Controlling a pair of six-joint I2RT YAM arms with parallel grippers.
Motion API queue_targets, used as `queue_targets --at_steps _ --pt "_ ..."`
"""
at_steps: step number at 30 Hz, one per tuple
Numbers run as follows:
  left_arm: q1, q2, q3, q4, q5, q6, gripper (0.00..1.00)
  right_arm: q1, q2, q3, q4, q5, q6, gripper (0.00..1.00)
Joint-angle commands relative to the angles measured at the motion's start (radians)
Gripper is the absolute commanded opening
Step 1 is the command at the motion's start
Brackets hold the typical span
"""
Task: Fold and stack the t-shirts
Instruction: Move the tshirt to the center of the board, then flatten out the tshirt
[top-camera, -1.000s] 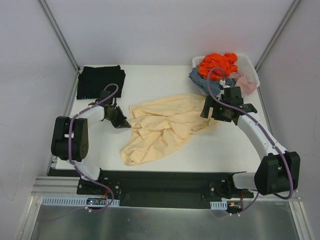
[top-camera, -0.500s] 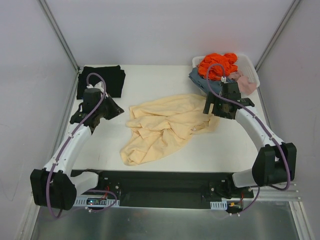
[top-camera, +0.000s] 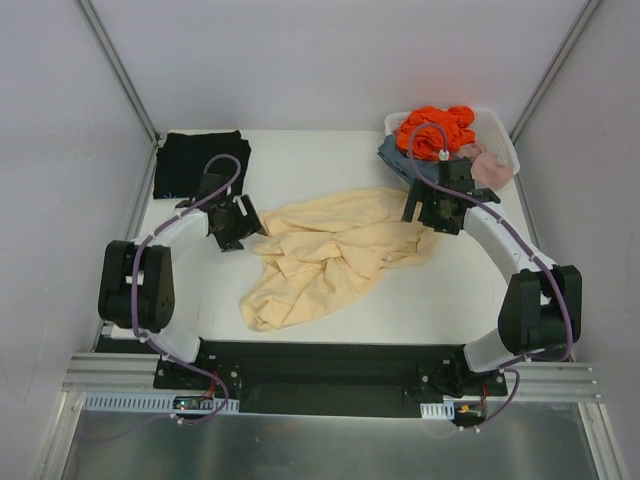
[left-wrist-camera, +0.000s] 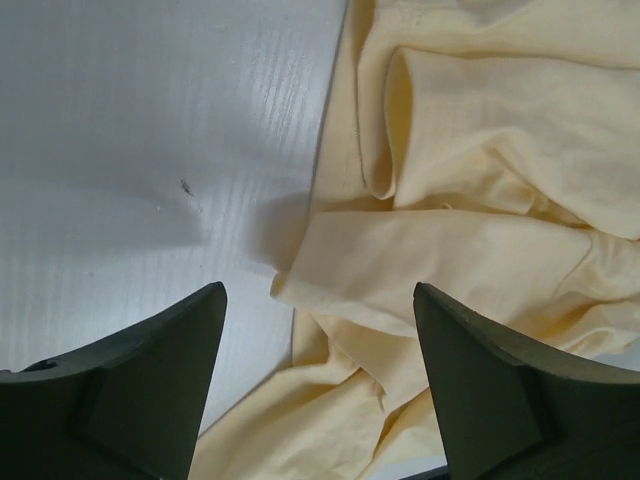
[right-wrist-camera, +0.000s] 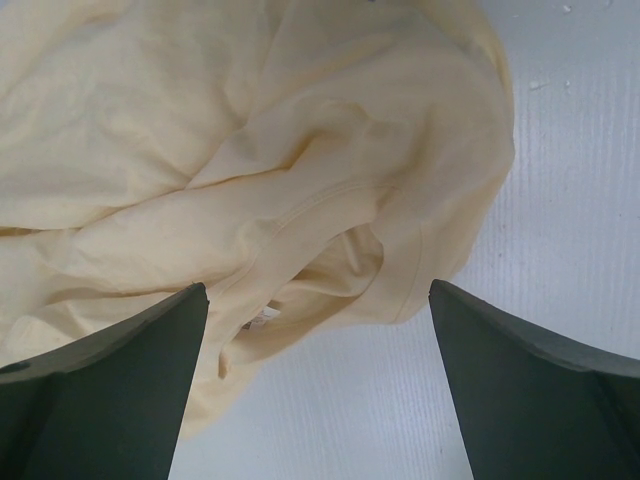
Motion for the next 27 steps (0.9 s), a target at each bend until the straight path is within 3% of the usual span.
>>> queue_targets --at_steps 1,4,5,7,8,27 --pt "0.005 0.117 0.071 -0.001 0.101 -0.013 0.73 0.003 -0.024 0.022 0.0 0.045 -0.001 0.97" --pt "0.002 0.184 0.085 0.006 0.102 -0.019 0.63 0.003 -0.022 0.024 -0.004 0.051 -0.005 0.97" --pt "0.002 0.201 0.089 0.006 0.108 -0.021 0.4 0.003 -0.022 0.025 -0.004 0.052 -0.006 0.97" --pt "0.002 0.201 0.092 0.007 0.119 -0.022 0.1 0.0 -0.022 0.025 -0.007 0.051 -0.009 0.97" --pt "0.002 0.185 0.088 0.007 0.121 -0.024 0.0 0.001 -0.022 0.028 -0.008 0.054 -0.008 0.97" --pt "0.0 -0.358 -0.07 -0.042 0.004 -0.001 0.0 0.007 0.093 0.109 -0.007 0.101 0.049 0.99"
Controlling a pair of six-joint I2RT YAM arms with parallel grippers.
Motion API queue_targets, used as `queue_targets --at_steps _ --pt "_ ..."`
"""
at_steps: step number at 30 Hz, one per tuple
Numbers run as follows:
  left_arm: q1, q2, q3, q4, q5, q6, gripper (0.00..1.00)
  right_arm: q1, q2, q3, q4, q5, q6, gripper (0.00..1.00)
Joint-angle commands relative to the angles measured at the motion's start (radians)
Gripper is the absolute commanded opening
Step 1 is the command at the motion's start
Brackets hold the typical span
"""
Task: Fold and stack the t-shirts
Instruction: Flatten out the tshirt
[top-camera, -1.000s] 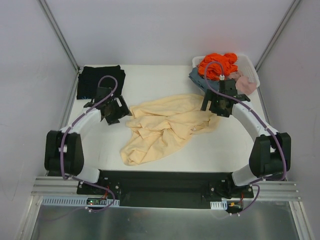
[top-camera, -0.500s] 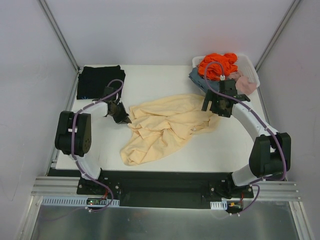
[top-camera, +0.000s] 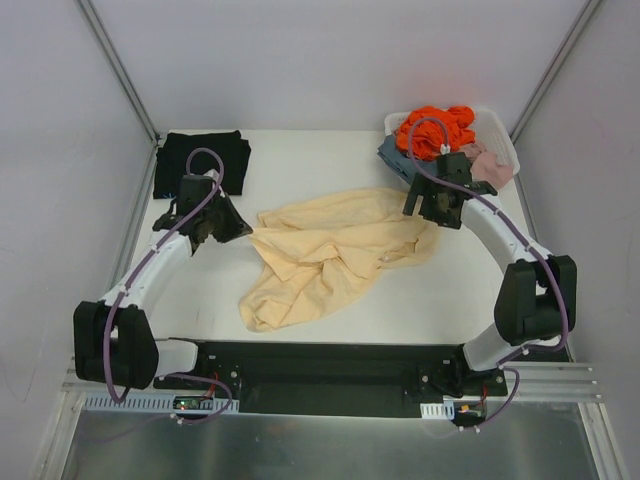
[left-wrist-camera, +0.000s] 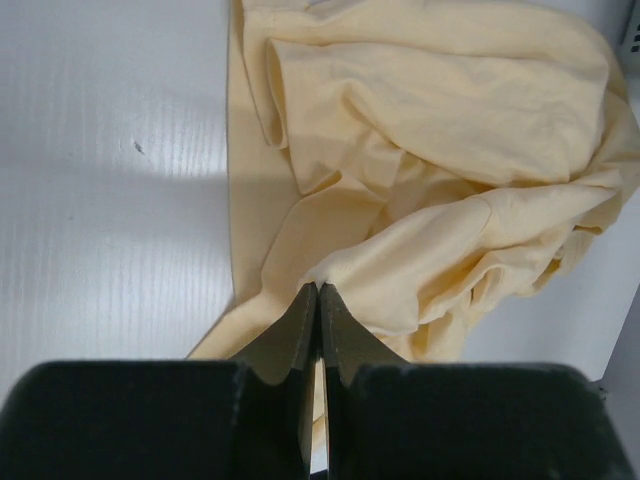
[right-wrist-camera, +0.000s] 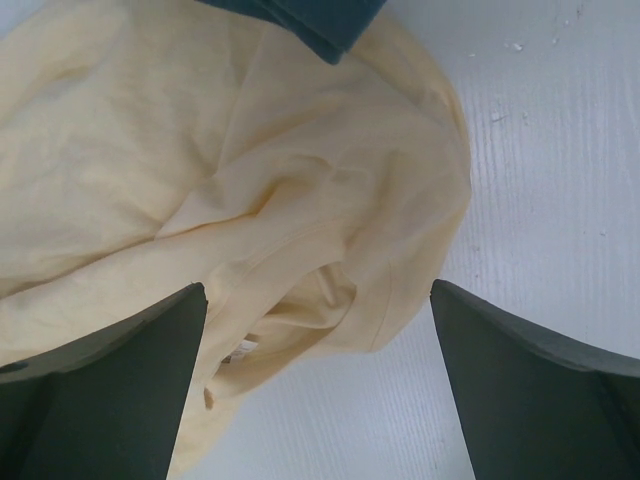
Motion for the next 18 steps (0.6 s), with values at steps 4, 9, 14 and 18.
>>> queue_targets --at_steps 4,9,14,18 --pt "0.001 -0.197 -0.02 -0.034 -0.036 0.021 0.0 0.018 0.074 0.056 0.012 0.045 0.053 0.95" --pt "0.001 -0.309 -0.018 -0.05 -0.099 0.032 0.0 0.023 0.088 0.037 -0.004 0.045 0.031 0.89" --pt "0.001 -0.383 -0.003 -0.069 -0.193 0.035 0.0 0.056 0.018 -0.053 0.004 0.017 -0.044 0.87" --pt "0.001 -0.385 0.003 -0.083 -0.242 0.036 0.0 0.095 -0.004 -0.102 0.007 -0.029 -0.085 0.84"
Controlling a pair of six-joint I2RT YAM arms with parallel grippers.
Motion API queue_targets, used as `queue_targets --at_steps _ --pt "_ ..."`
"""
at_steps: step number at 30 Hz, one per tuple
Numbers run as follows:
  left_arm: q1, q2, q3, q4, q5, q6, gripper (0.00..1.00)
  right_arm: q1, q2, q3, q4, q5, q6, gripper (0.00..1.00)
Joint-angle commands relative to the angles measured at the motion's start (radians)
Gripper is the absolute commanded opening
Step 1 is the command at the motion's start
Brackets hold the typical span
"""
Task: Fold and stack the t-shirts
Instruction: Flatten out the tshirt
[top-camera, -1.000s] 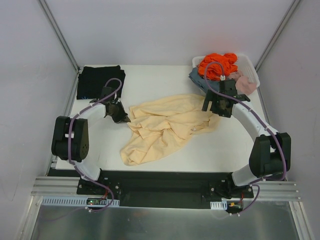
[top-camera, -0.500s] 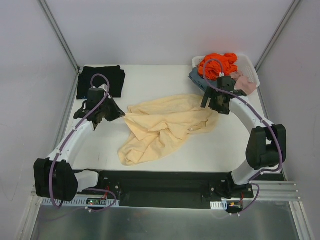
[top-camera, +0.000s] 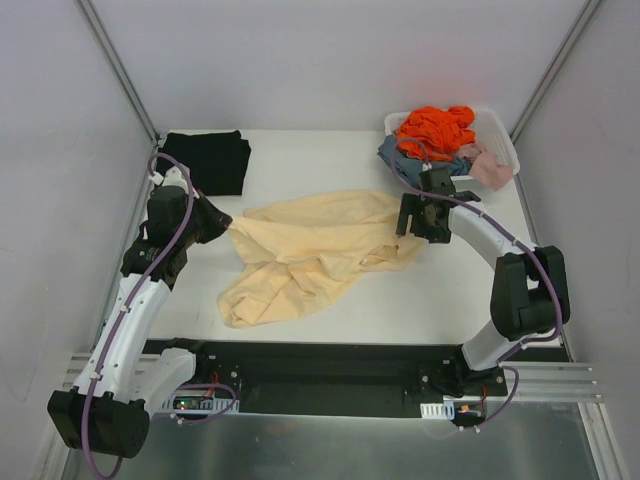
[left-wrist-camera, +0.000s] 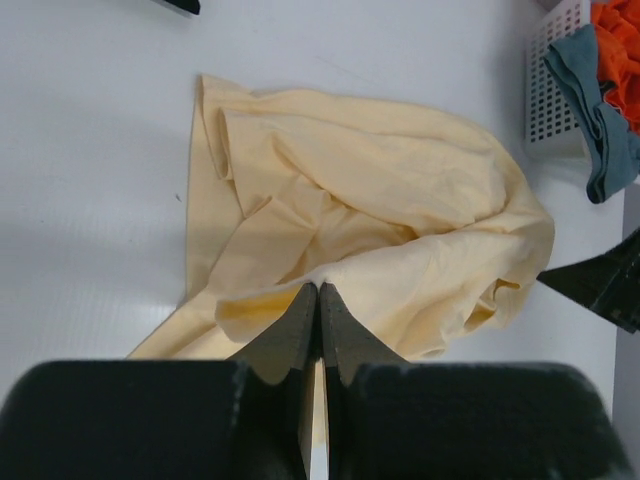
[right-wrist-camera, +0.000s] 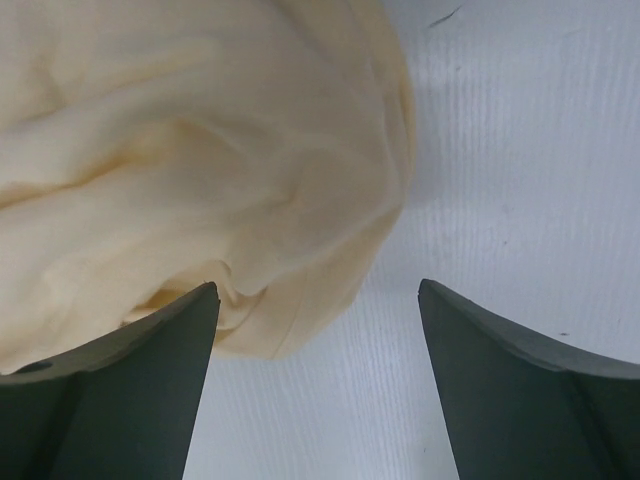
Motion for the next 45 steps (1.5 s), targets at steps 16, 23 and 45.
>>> queue_targets --at_steps 16,23,45 --pt "0.001 0.013 0.046 -0.031 -0.131 0.015 0.0 0.096 0.129 0.047 0.038 -0.015 -0.031 0.41" --pt "0.001 0.027 0.083 -0.031 -0.151 0.014 0.0 0.096 0.142 0.095 0.076 0.065 -0.04 0.12" --pt "0.001 -0.051 0.682 -0.006 -0.284 0.179 0.0 0.101 -0.455 0.375 0.21 -0.014 -0.347 0.01"
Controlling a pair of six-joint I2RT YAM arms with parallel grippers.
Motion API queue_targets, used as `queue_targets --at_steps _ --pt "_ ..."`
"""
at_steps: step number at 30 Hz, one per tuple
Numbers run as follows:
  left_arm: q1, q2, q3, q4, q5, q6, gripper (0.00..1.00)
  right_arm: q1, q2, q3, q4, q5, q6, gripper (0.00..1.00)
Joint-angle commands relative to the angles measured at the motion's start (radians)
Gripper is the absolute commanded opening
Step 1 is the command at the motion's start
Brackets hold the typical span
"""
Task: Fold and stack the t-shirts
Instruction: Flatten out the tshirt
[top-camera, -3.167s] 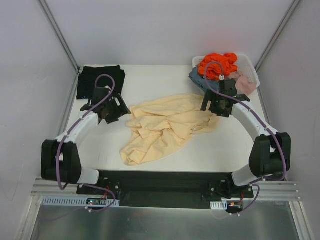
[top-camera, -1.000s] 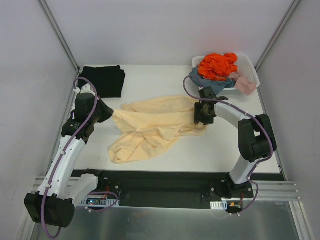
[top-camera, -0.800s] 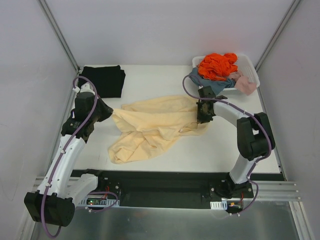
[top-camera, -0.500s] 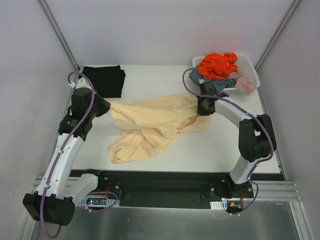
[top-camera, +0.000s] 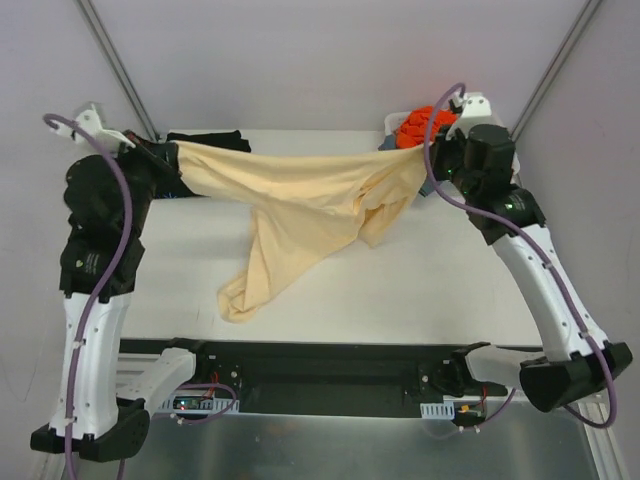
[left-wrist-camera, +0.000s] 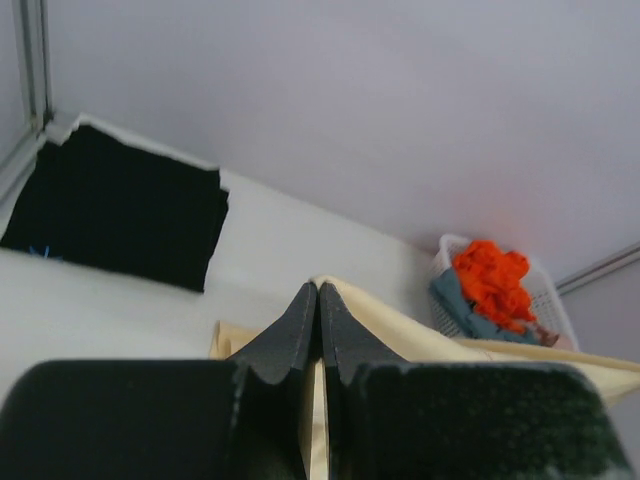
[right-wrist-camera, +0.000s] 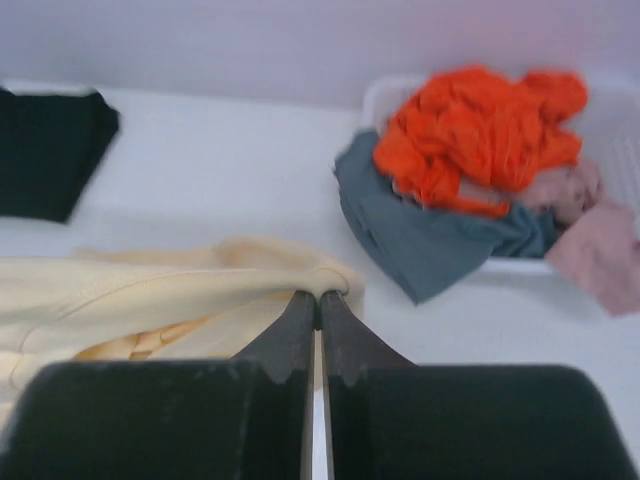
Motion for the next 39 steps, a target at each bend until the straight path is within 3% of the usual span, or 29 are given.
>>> queue_targets --at_steps 1,7,12,15,19,28,33,35,39 --pt "0.001 -0.072 0.223 0.063 -0.022 0.089 0.0 0.001 -0.123 0.166 0.063 -0.085 -0.082 0.0" --pt "0.001 -0.113 0.441 0.066 0.053 0.149 0.0 0.002 -0.203 0.387 -0.015 -0.248 -0.099 0.01" --pt "0.001 -0.144 0.569 0.068 0.031 0.174 0.0 0.001 -0.274 0.488 0.019 -0.334 -0.104 0.01" --pt "0.003 -0.132 0.619 0.083 0.015 0.184 0.0 0.001 -0.246 0.62 -0.033 -0.394 -0.139 0.01" --pt "0.001 -0.09 0.639 0.085 0.005 0.177 0.0 0.001 -0.202 0.691 -0.032 -0.362 -0.154 0.01" --pt "0.001 0.207 0.652 0.097 -0.171 0.192 0.0 -0.002 0.085 0.786 -0.012 -0.245 -0.228 0.01" --pt "0.027 0.509 0.885 0.092 -0.233 0.252 0.0 -0.036 0.324 0.904 0.149 -0.283 -0.139 0.0" --pt "0.05 0.591 1.003 0.091 -0.236 0.263 0.0 -0.038 0.392 1.048 0.184 -0.294 -0.11 0.01" --pt "0.075 0.611 1.107 0.1 -0.226 0.278 0.0 -0.038 0.415 1.076 0.322 -0.315 -0.081 0.01"
